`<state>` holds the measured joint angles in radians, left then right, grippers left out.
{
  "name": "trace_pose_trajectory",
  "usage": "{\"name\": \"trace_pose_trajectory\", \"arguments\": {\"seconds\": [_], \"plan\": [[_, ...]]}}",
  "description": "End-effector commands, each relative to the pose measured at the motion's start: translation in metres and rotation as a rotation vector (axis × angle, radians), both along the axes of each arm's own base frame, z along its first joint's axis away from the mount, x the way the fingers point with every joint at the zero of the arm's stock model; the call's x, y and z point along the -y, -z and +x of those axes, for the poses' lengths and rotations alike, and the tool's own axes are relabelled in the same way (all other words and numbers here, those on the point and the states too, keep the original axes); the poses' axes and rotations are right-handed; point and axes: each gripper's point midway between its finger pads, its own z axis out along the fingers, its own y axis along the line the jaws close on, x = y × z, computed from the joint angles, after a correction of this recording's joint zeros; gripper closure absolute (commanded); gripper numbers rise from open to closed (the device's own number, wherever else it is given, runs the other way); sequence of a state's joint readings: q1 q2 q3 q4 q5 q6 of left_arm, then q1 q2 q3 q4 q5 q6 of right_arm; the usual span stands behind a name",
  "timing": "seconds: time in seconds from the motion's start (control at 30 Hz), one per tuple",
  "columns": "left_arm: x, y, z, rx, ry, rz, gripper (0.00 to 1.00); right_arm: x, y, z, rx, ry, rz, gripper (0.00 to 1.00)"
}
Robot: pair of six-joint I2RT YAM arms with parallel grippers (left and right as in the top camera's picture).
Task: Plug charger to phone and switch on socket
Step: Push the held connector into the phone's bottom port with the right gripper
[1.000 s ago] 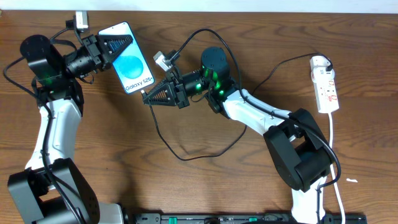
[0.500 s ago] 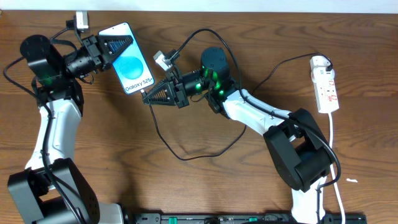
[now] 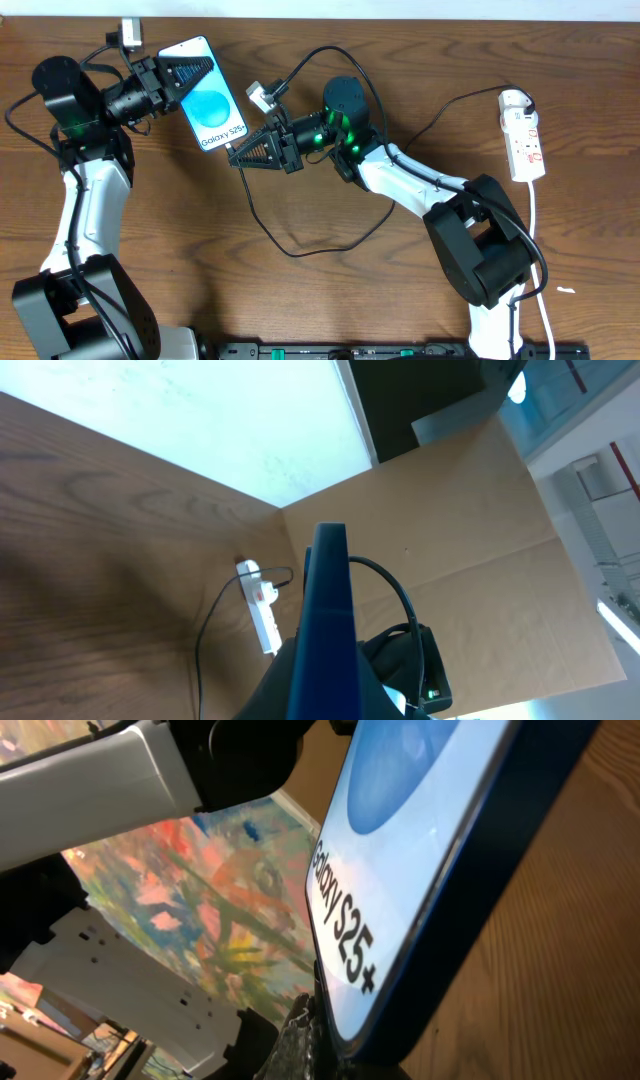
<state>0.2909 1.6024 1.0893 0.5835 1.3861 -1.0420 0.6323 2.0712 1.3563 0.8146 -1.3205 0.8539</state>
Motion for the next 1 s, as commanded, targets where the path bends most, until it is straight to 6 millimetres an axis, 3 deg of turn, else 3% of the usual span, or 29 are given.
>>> {"name": "trace_pose_trajectory", "arguments": {"seconds": [0.0,0.97], "plan": [[0.0051,-0.0116,-0.0089,0.052,0.038,0.02,0.92,-0.0033,-0.0033,0.0038,-0.012,0.024,0.008,0.99],[0.0059,-0.0115,-0.0104,0.059,0.048,0.024,0.93,-0.0063,-0.0065,0.0134,-0.154,0.077,-0.029,0.99]]}}
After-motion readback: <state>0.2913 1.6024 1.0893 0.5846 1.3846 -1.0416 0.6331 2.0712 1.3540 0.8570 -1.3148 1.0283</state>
